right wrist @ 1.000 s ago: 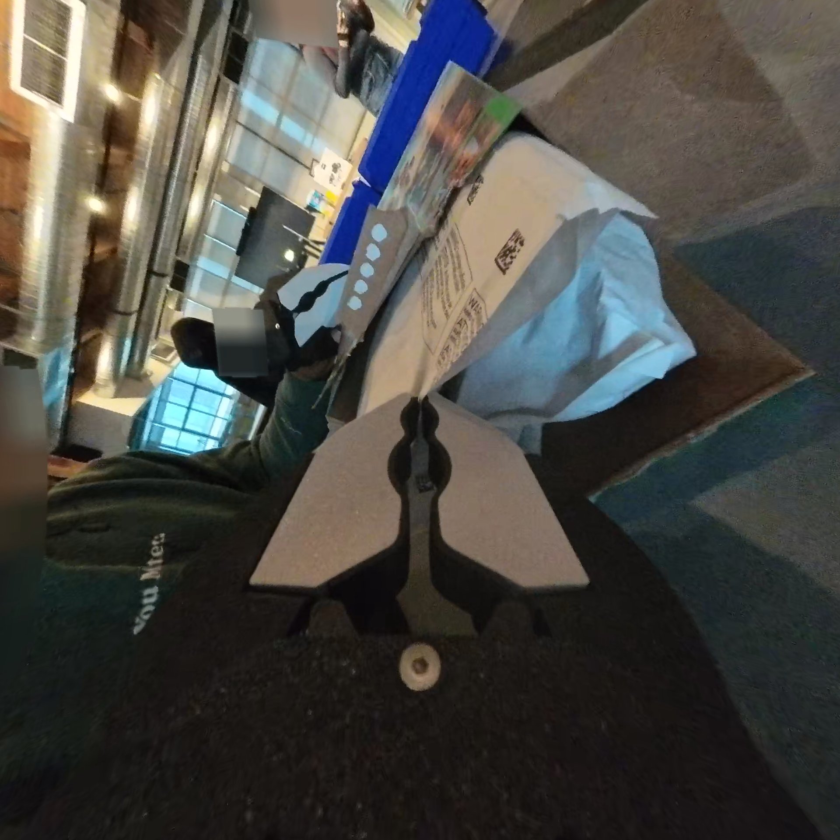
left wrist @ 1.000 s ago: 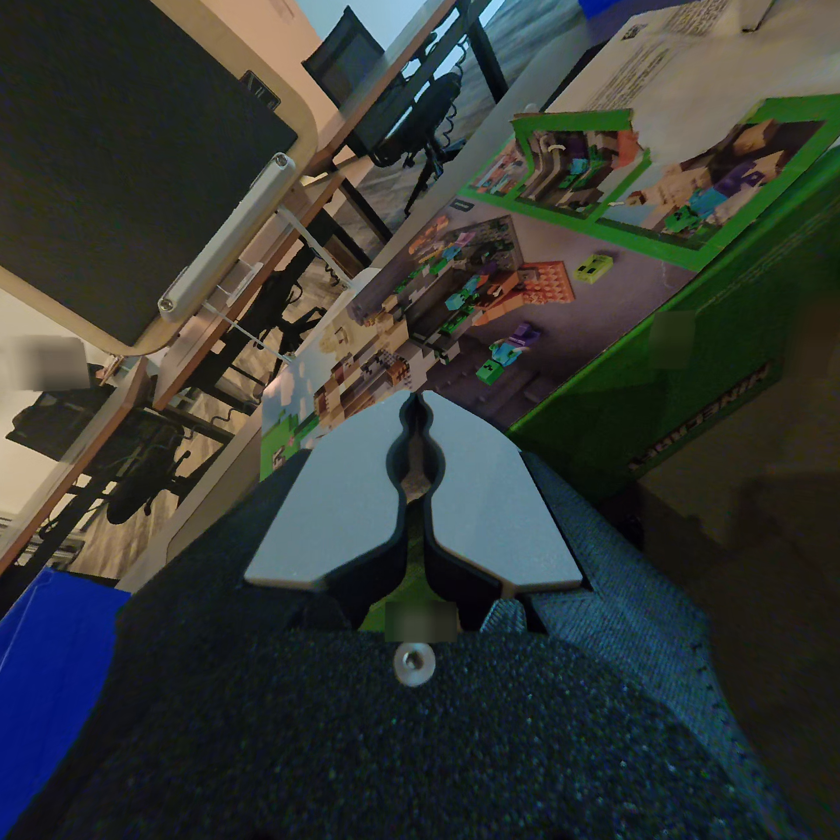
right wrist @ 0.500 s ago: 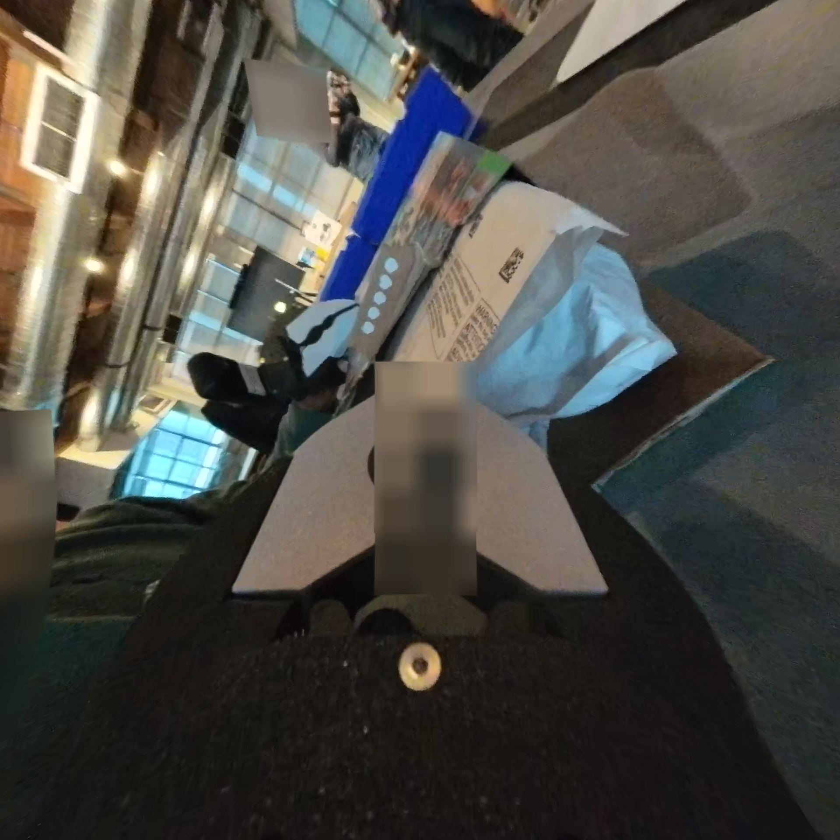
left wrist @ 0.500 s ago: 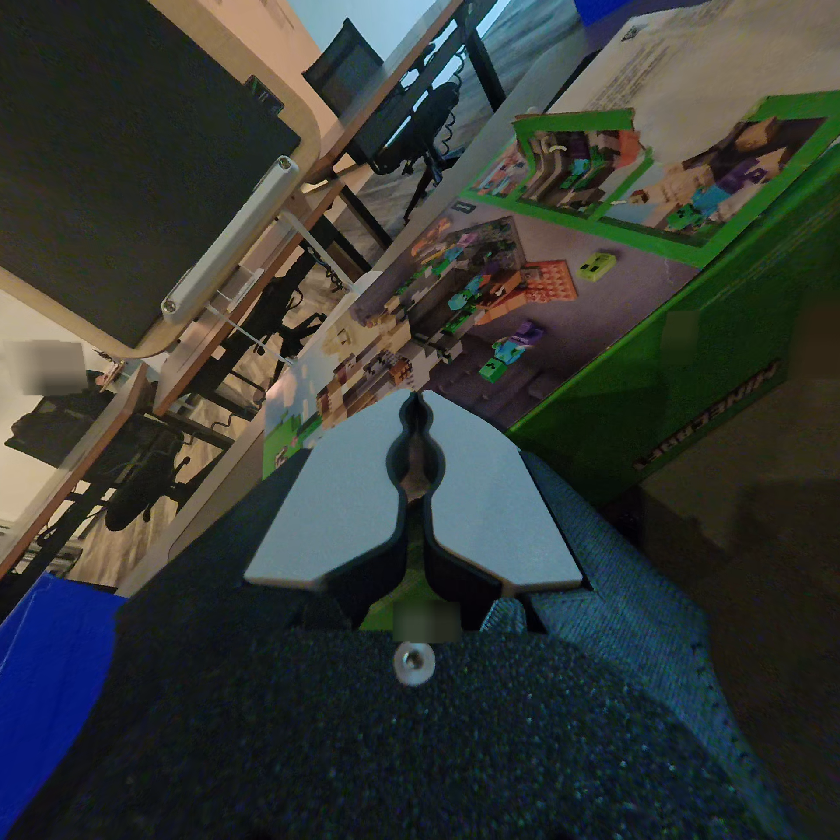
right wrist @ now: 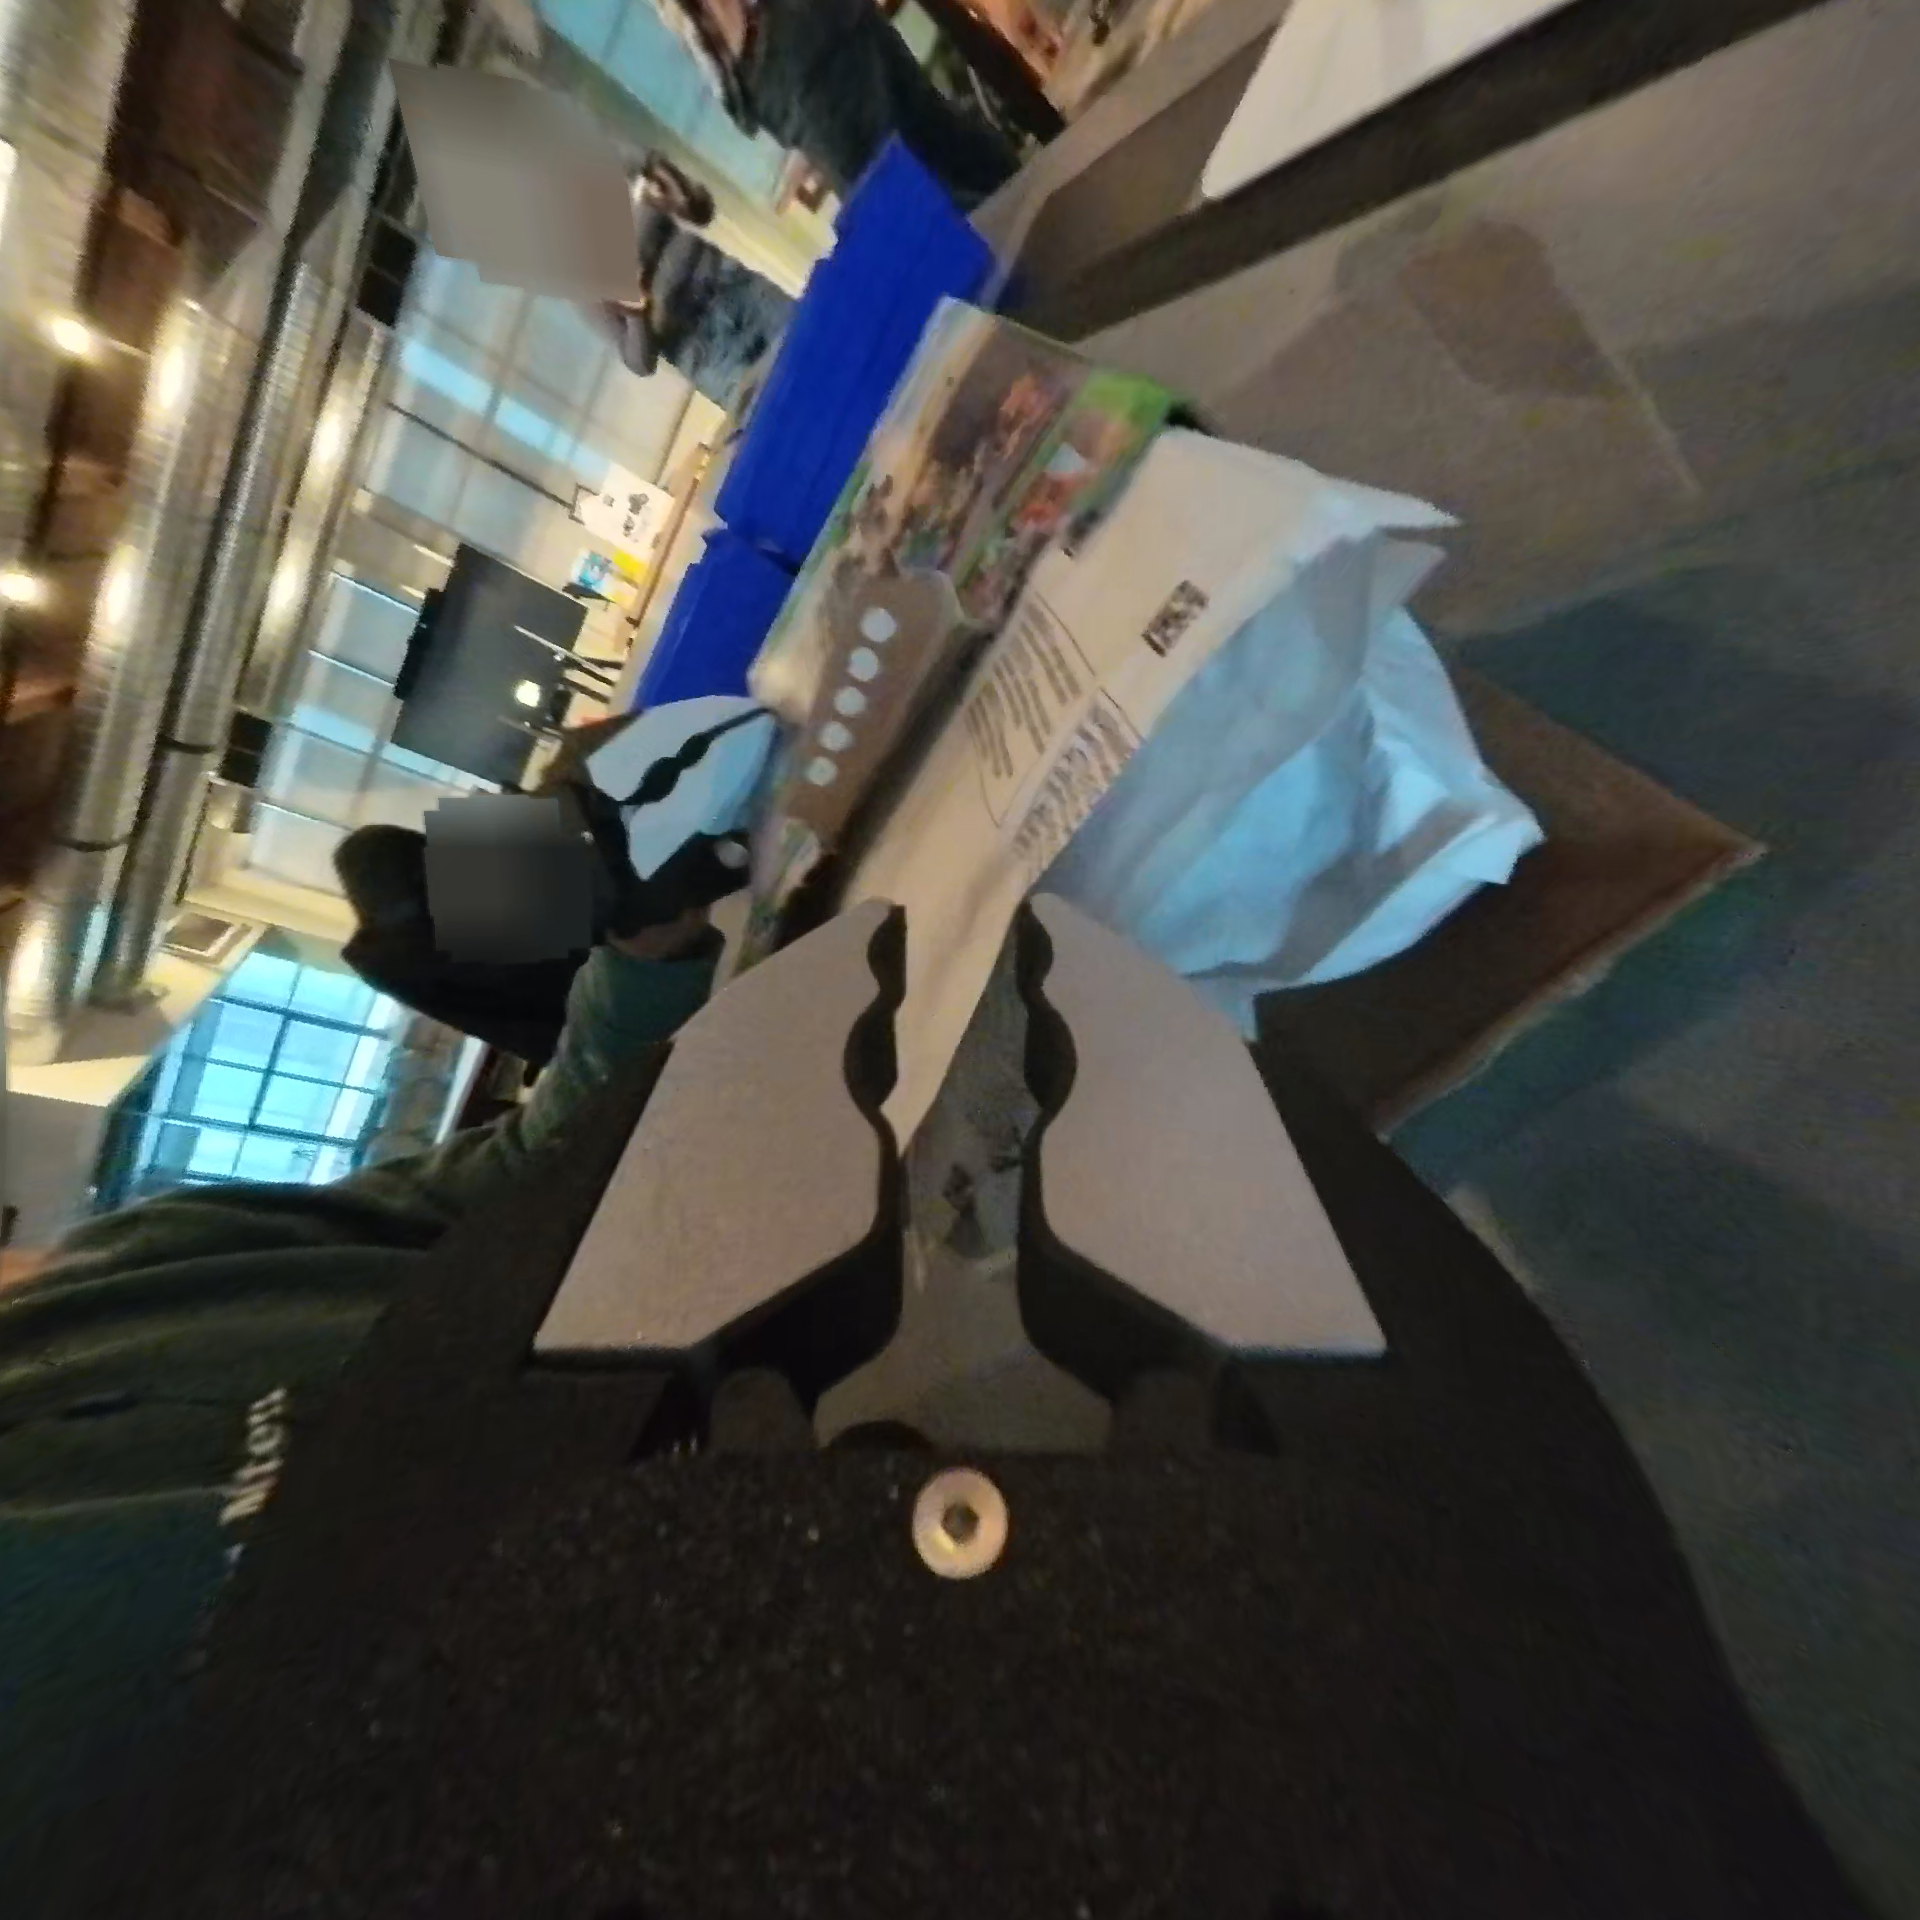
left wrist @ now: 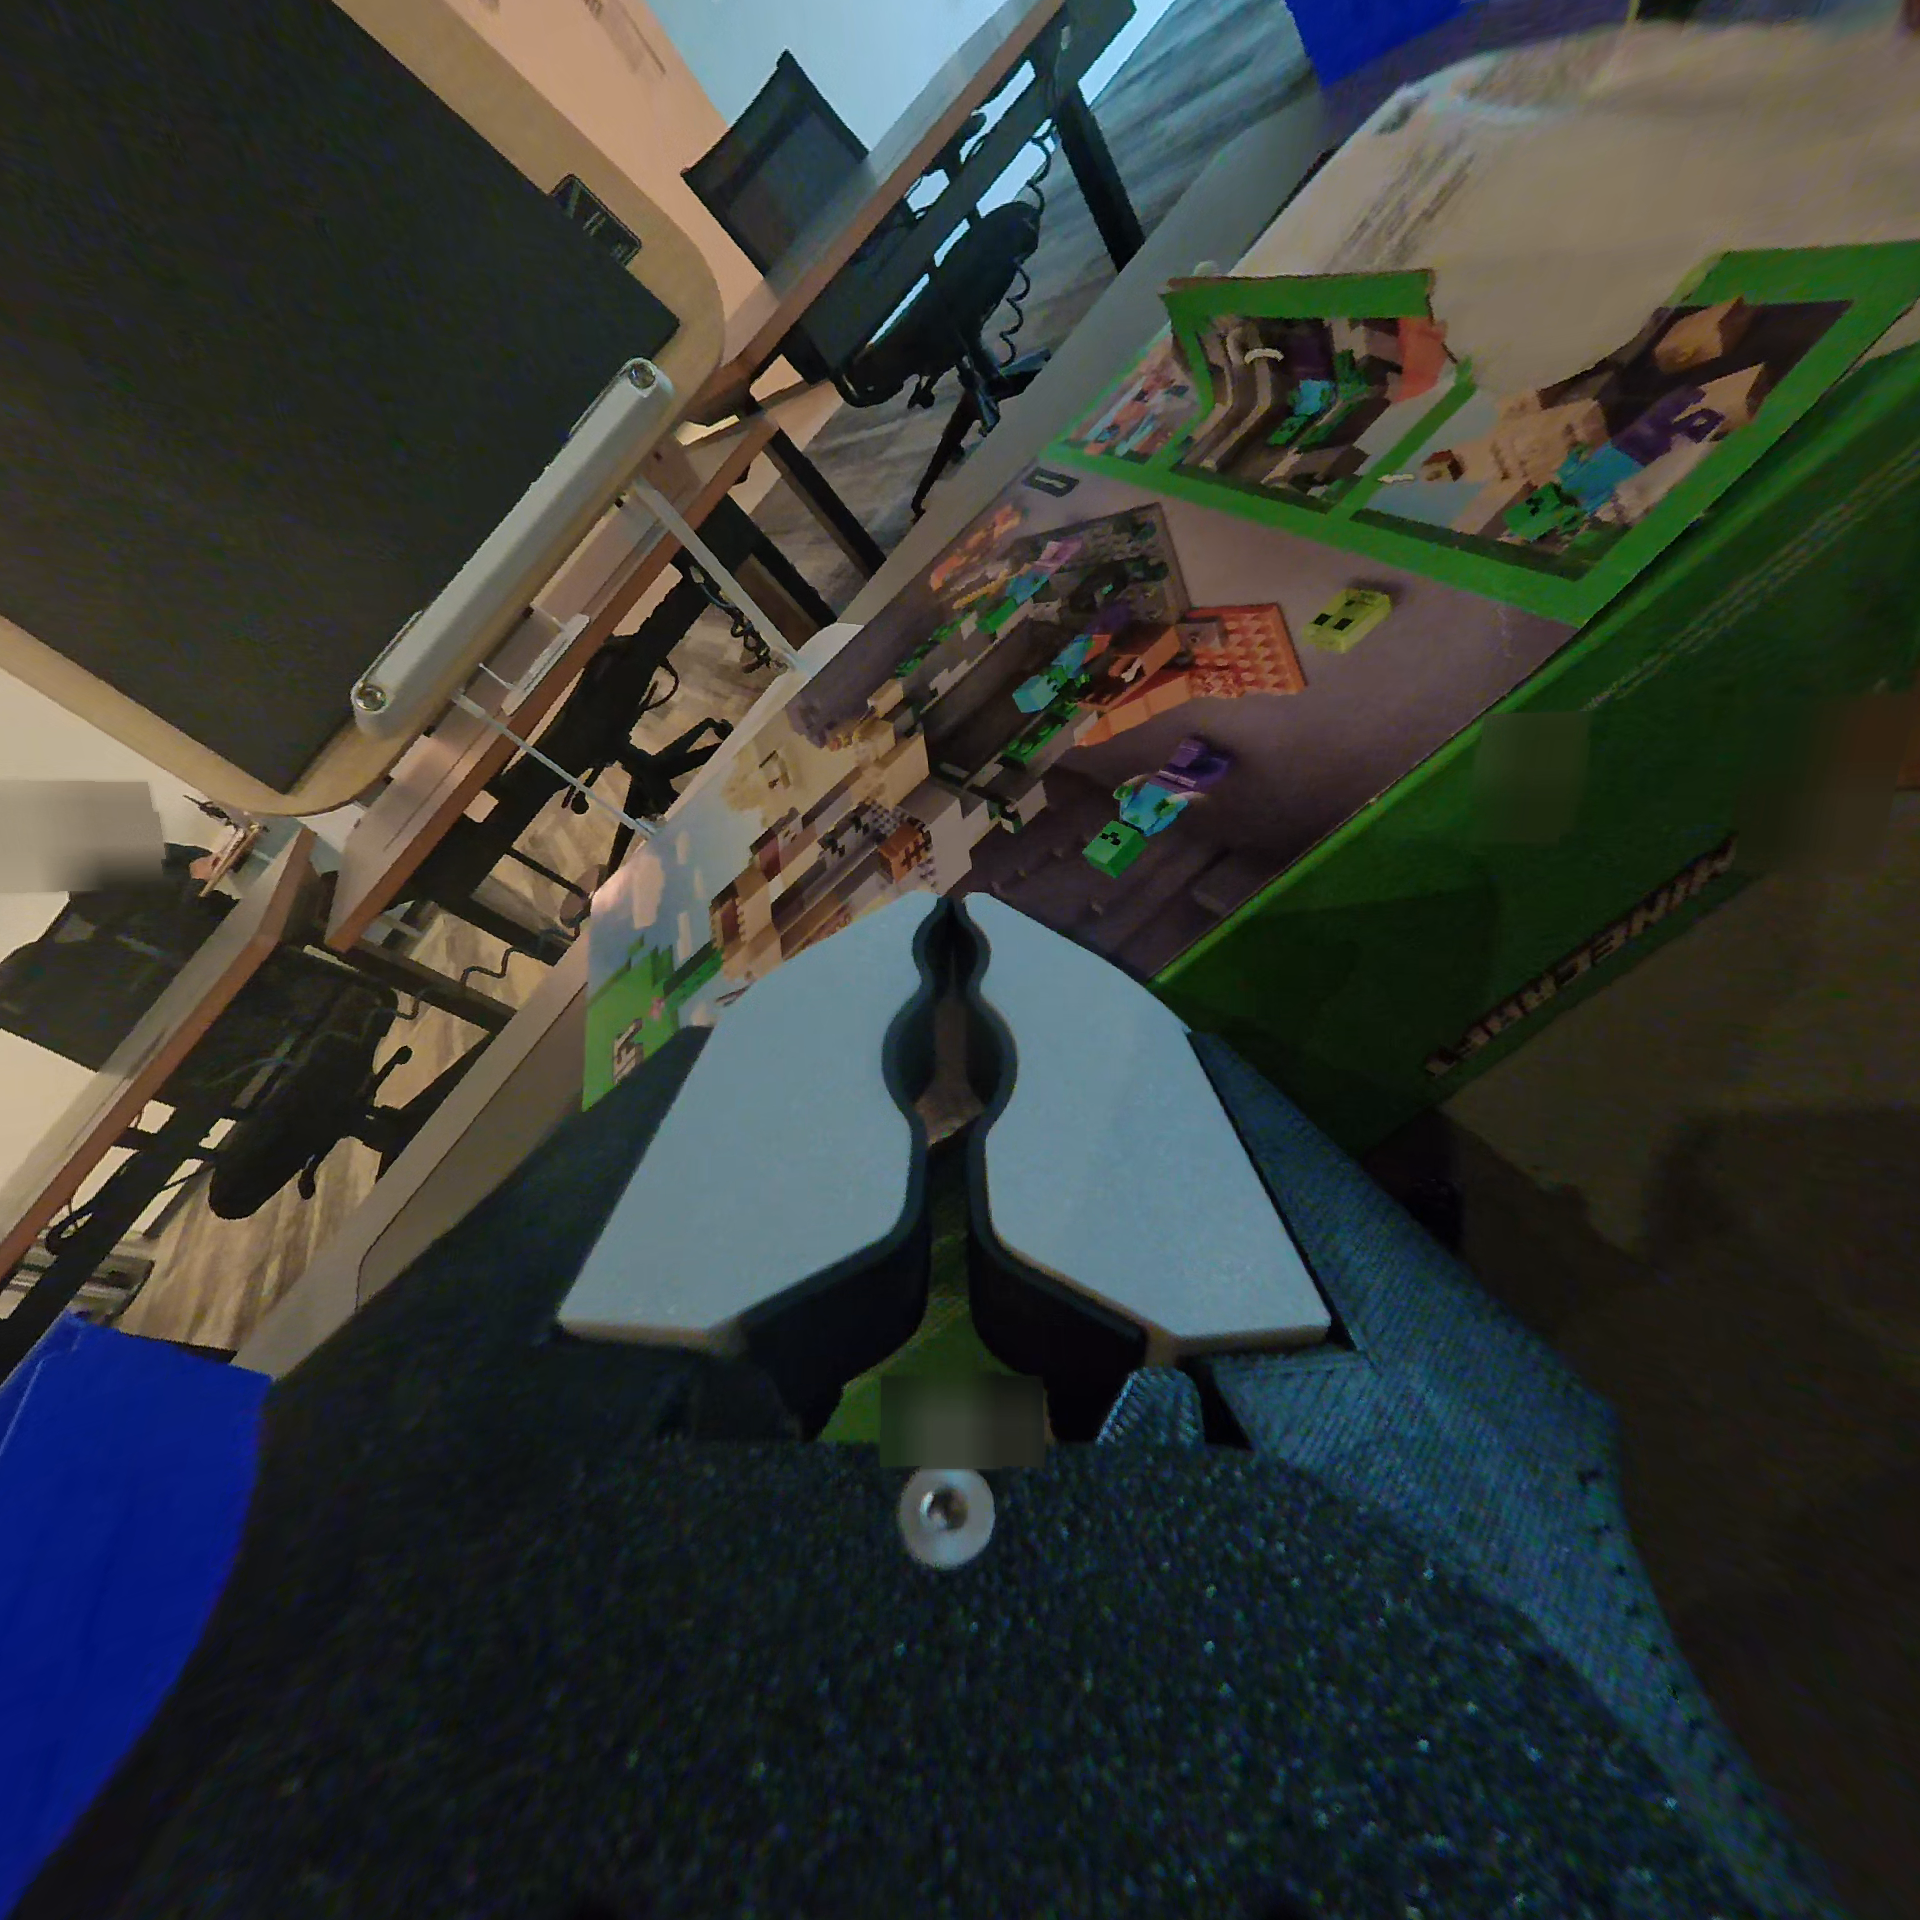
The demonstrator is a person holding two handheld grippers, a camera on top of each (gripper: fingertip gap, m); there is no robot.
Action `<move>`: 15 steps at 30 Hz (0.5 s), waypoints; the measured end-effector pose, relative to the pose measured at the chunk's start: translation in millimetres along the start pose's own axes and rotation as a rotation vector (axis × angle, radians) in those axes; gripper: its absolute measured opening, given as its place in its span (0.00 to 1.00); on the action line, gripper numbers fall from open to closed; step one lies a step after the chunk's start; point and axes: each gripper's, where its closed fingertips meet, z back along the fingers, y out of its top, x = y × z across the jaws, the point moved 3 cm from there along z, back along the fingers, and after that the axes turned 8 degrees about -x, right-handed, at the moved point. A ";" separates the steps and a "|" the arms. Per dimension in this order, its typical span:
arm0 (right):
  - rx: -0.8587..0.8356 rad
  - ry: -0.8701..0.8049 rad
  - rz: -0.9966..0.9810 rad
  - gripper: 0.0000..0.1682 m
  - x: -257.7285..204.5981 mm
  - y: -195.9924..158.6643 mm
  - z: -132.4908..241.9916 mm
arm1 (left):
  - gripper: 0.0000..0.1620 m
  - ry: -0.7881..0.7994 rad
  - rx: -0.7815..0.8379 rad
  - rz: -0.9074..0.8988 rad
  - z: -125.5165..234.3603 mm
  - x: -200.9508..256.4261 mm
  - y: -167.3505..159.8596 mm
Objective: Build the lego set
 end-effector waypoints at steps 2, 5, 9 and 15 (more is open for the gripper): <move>-0.023 0.020 -0.035 0.11 9.5 -7.6 -7.5 | 0.00 -0.001 0.000 0.000 0.2 0.4 0.0; 0.012 0.084 -0.034 0.08 6.8 -8.1 -9.9 | 0.00 -0.001 0.001 0.002 0.5 1.3 -0.1; 0.037 0.029 0.008 0.02 4.5 -2.6 -16.3 | 0.00 0.001 0.000 0.003 -0.6 2.0 0.2; 0.035 -0.031 0.086 0.00 3.7 0.2 -2.6 | 0.00 0.003 -0.029 0.034 -2.1 1.9 -0.6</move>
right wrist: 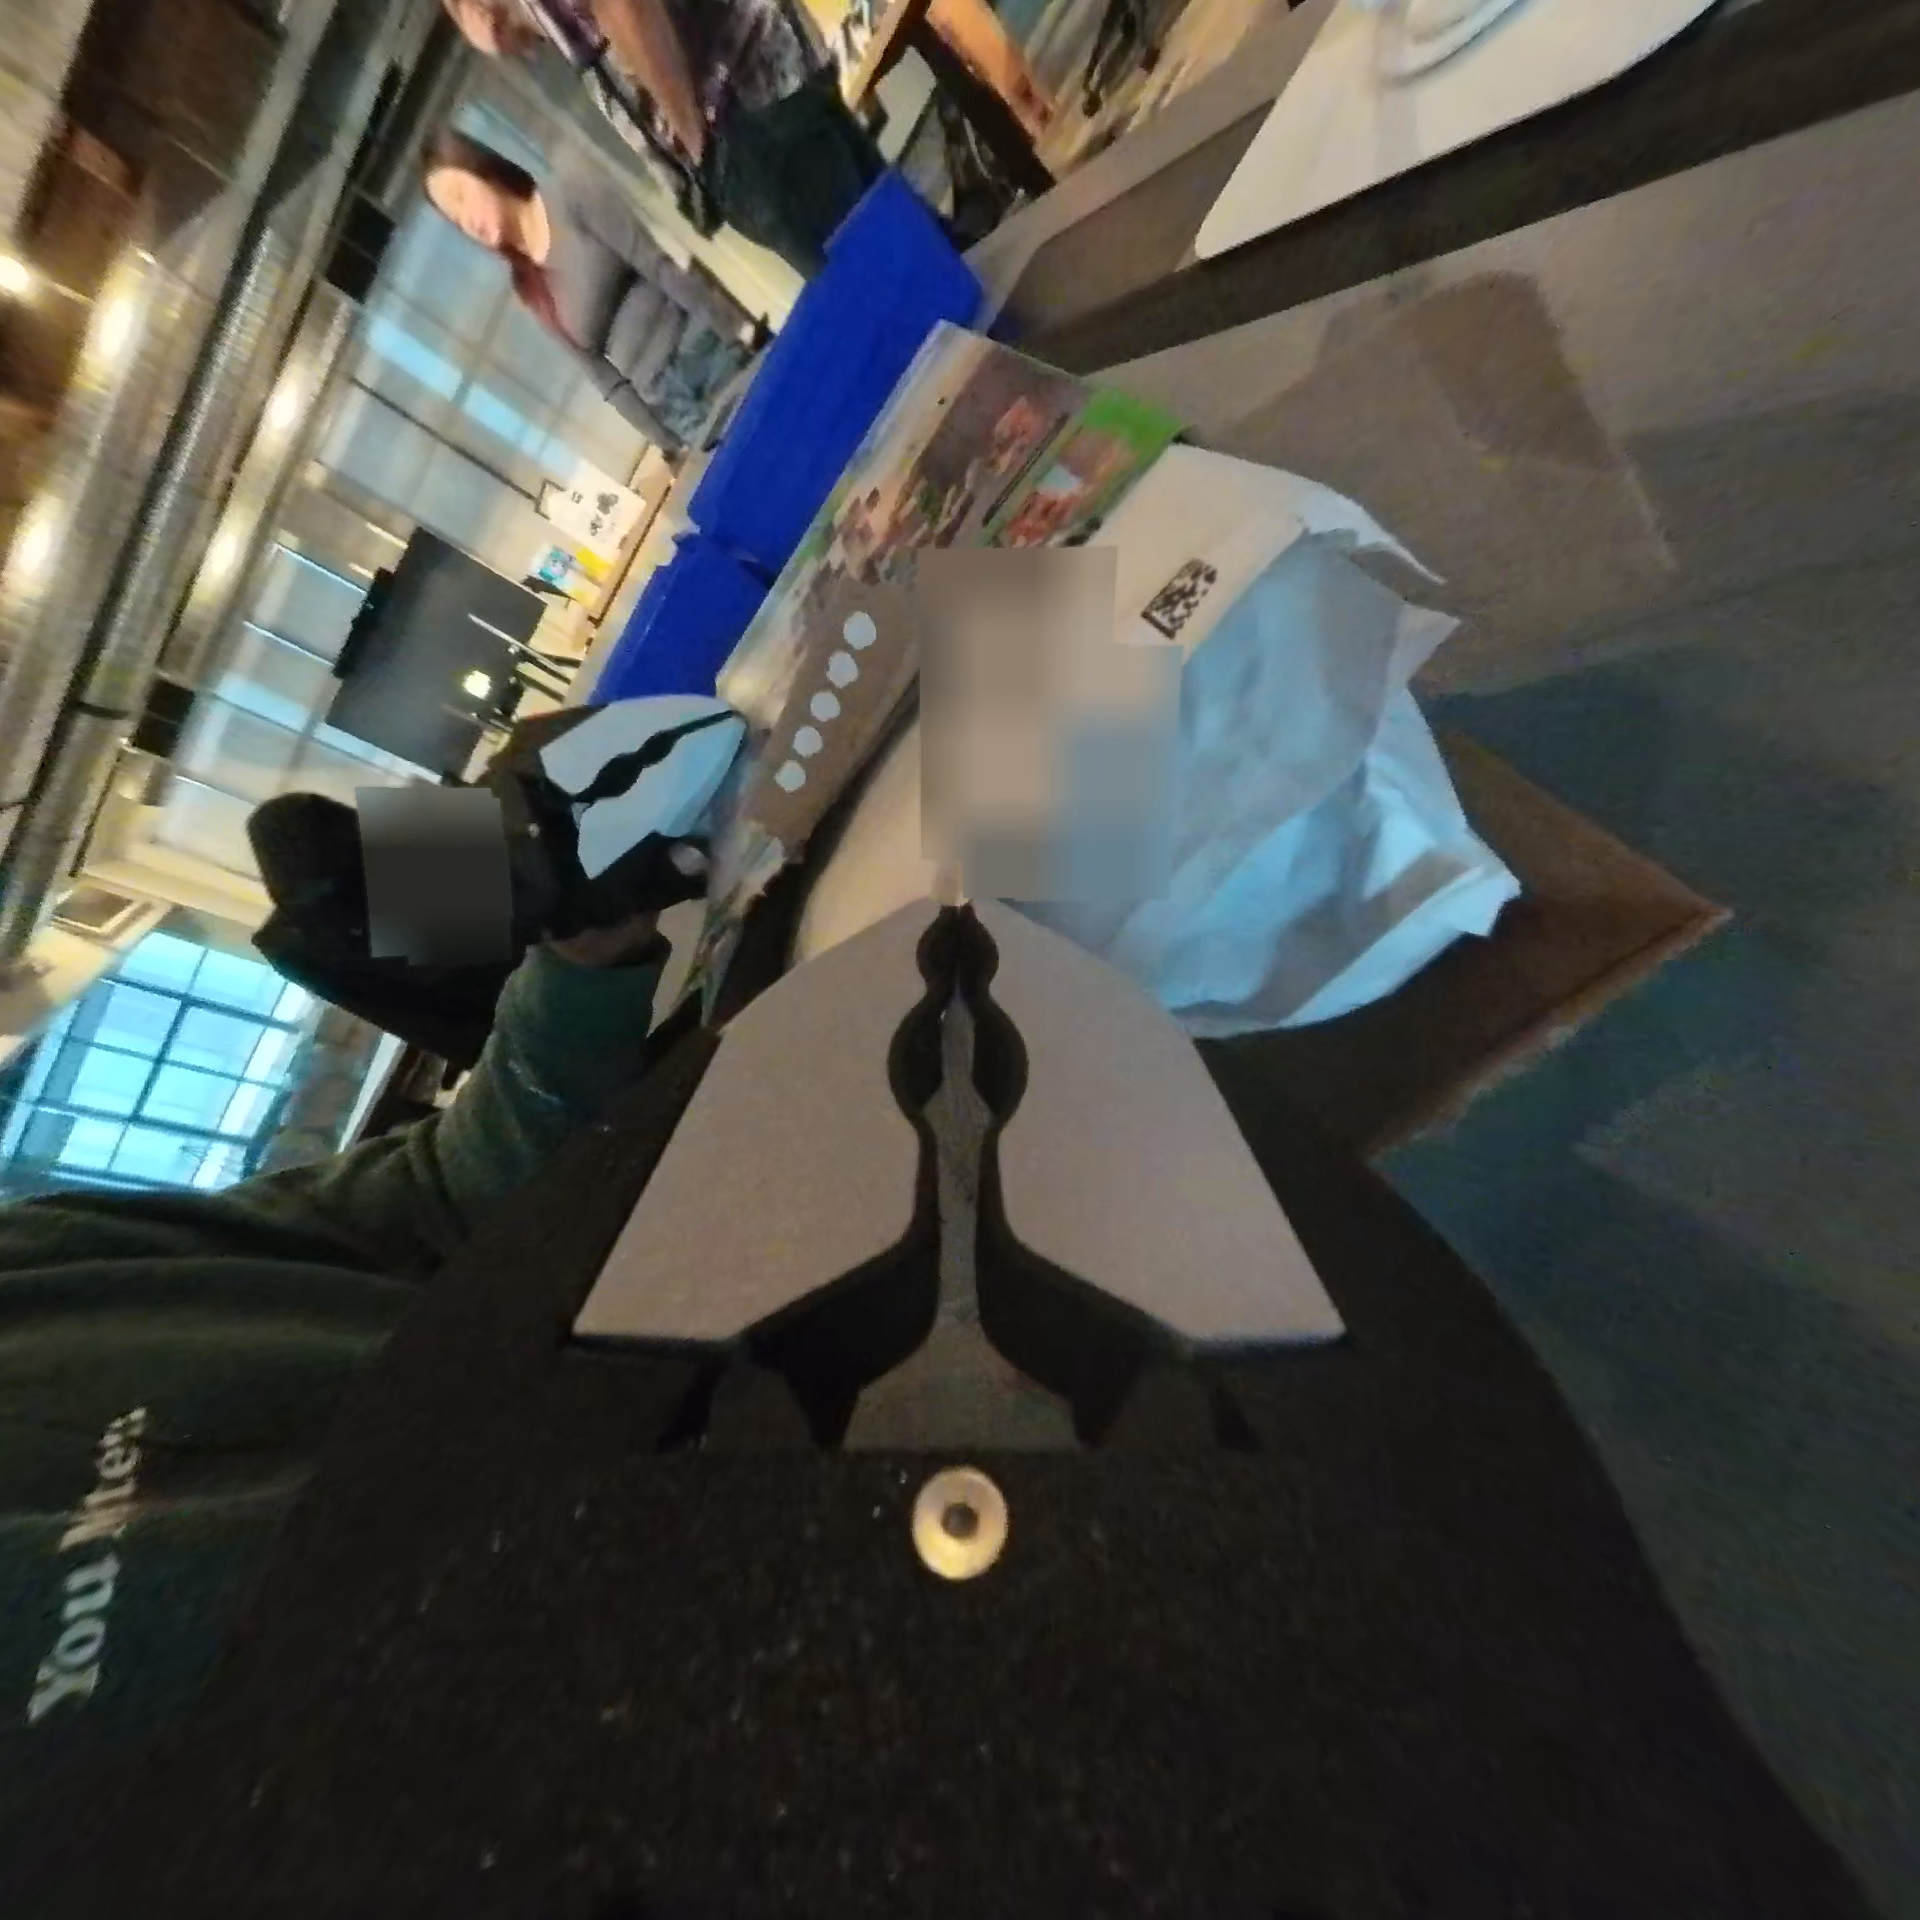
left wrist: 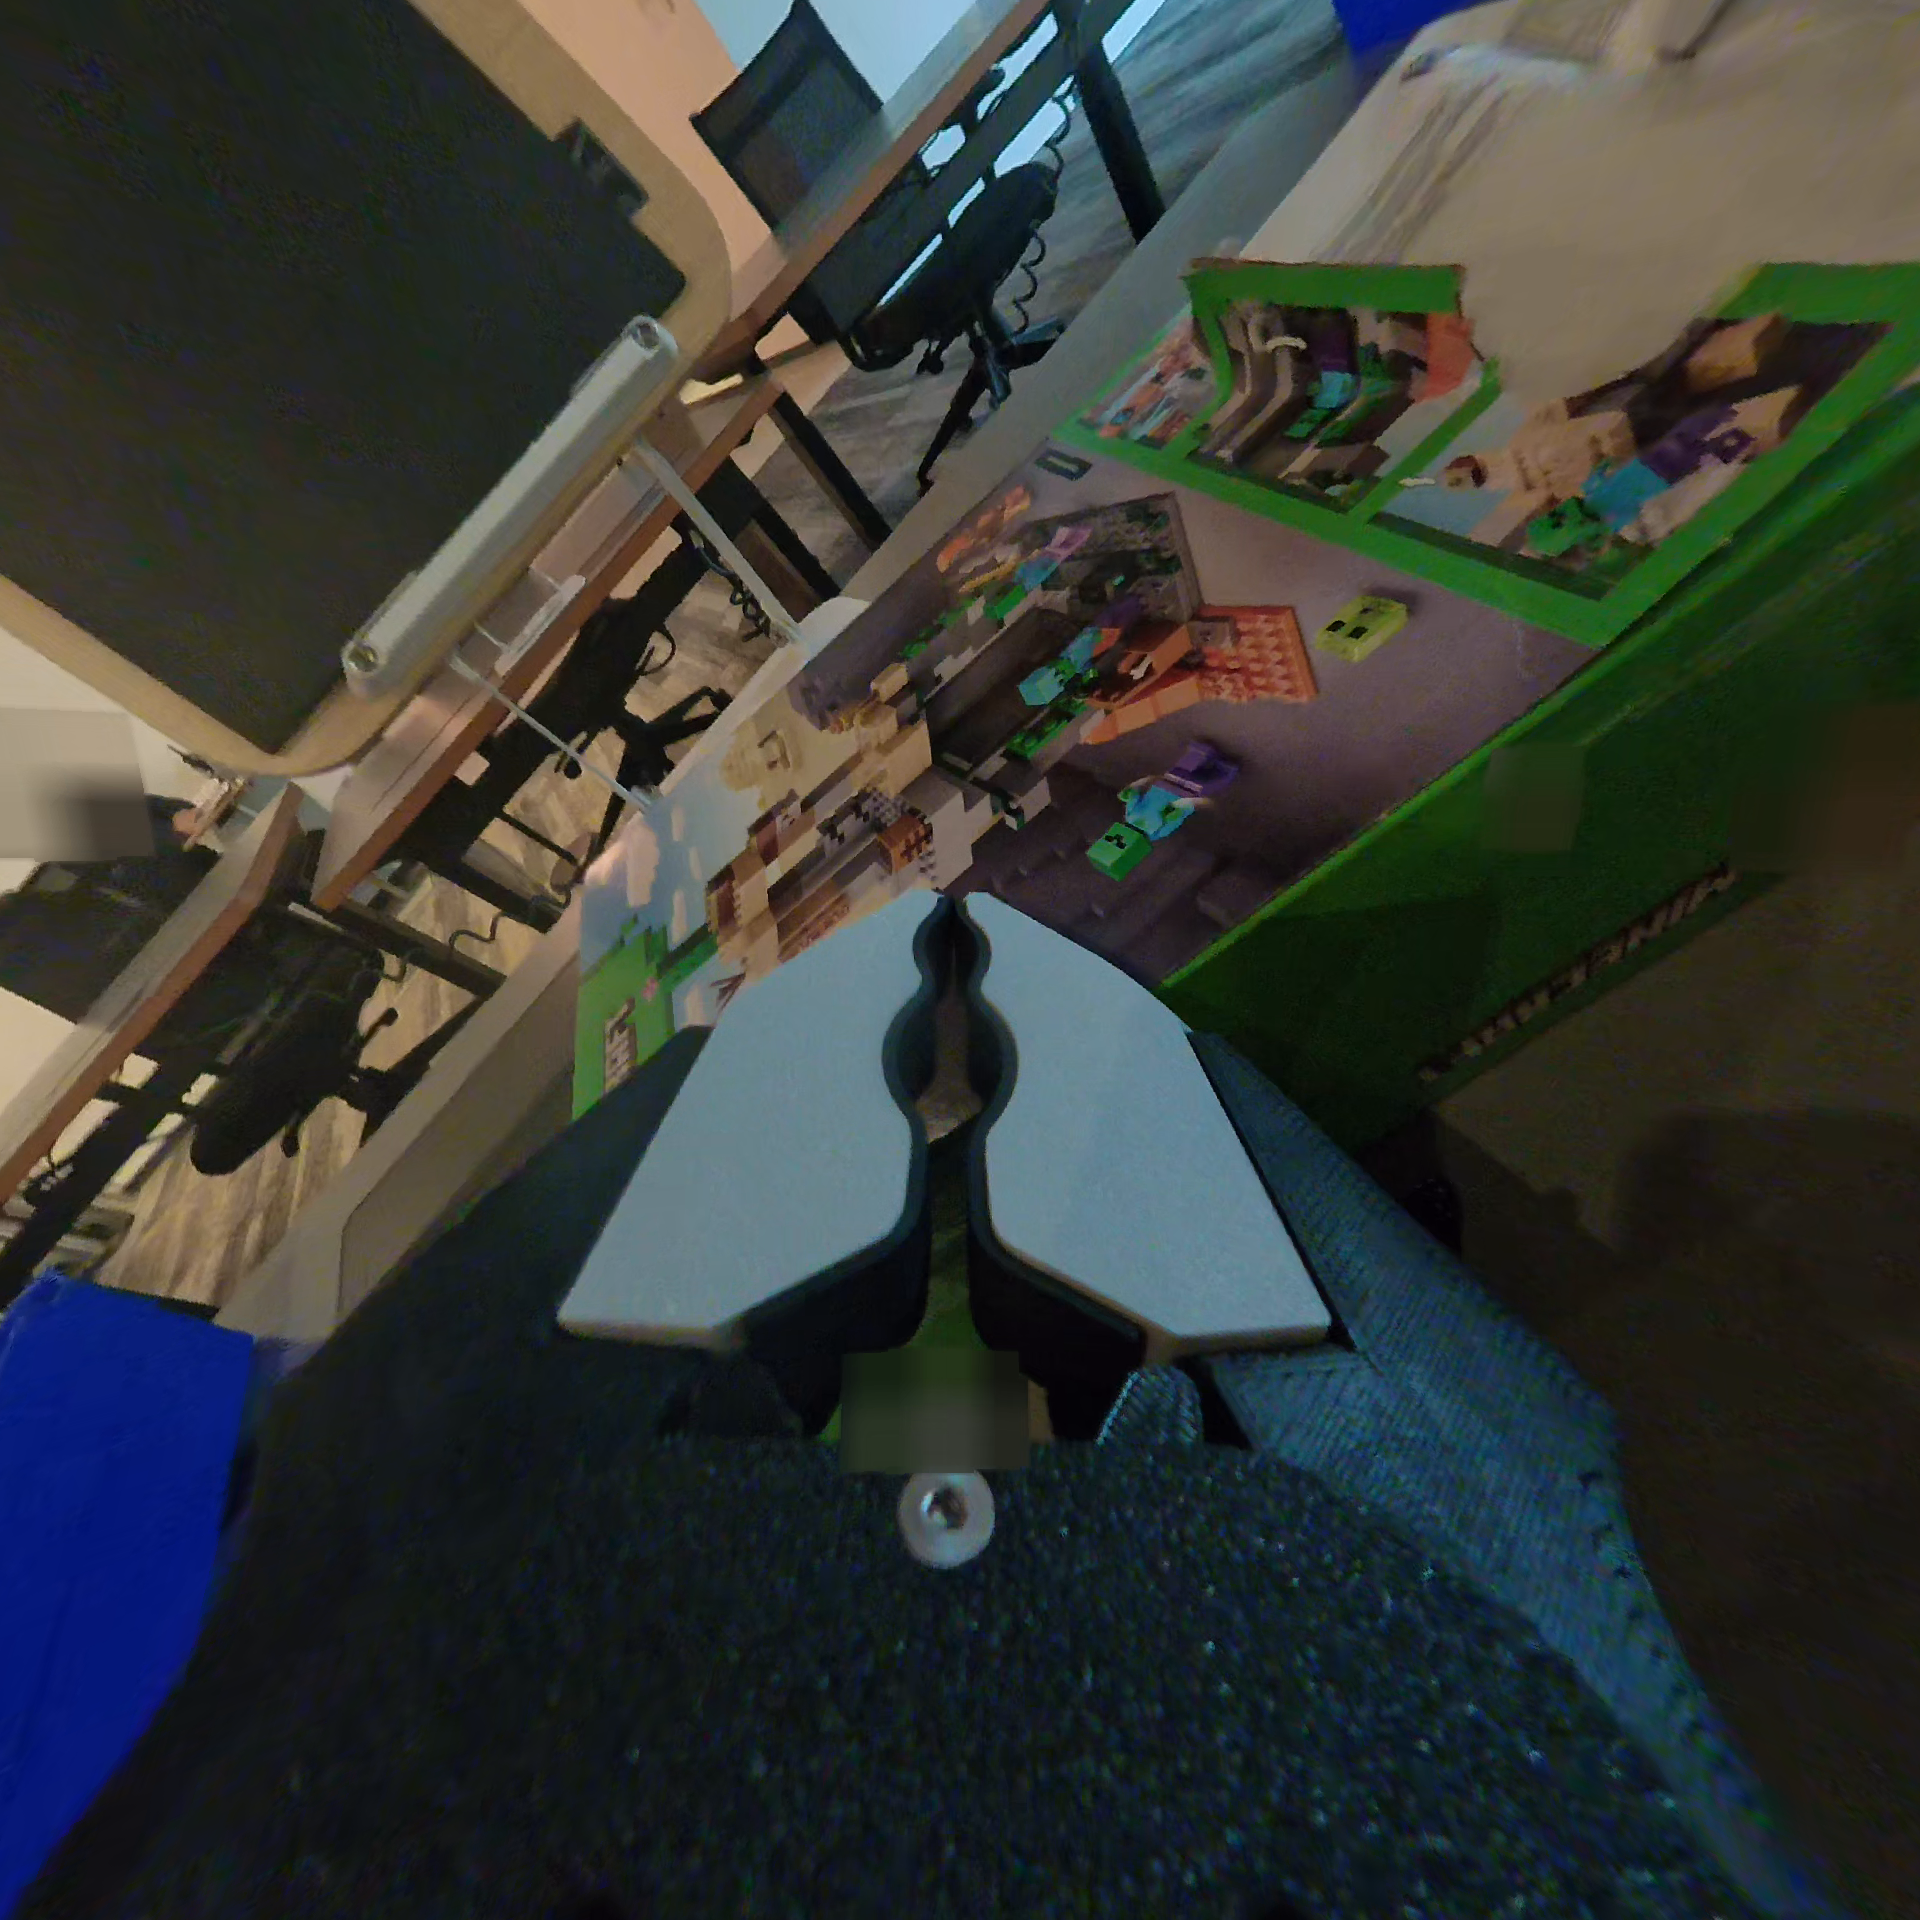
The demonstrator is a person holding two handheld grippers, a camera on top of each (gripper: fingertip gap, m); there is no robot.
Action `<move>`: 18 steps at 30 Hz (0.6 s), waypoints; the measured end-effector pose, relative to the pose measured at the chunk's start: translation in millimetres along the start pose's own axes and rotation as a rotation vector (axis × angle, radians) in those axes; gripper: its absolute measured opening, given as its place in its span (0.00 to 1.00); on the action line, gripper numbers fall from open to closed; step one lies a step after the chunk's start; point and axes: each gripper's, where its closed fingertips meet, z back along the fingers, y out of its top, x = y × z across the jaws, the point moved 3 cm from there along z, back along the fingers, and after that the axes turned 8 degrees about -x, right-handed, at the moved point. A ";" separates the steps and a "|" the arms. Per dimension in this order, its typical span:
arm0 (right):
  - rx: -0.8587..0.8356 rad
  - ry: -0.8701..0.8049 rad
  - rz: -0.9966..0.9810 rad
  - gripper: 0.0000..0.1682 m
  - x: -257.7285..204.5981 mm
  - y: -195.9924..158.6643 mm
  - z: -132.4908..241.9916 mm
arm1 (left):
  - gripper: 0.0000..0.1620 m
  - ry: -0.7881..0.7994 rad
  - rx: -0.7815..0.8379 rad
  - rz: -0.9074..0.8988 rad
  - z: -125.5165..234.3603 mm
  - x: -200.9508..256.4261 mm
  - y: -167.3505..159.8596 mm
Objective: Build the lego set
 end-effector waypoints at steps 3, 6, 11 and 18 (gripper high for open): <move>0.015 0.014 -0.007 0.00 1.3 -5.3 13.0 | 0.00 -0.008 0.005 0.017 -0.3 -0.4 0.3; 0.030 0.011 -0.009 0.00 2.3 -9.8 28.9 | 0.00 -0.037 0.026 0.056 0.5 -1.6 1.3; 0.015 -0.027 0.024 0.00 -3.7 -12.9 49.6 | 0.00 -0.025 0.052 0.052 3.7 -2.3 4.4; 0.001 -0.075 0.066 0.00 -14.6 -8.0 56.4 | 0.00 -0.043 0.078 0.088 18.8 -2.7 11.5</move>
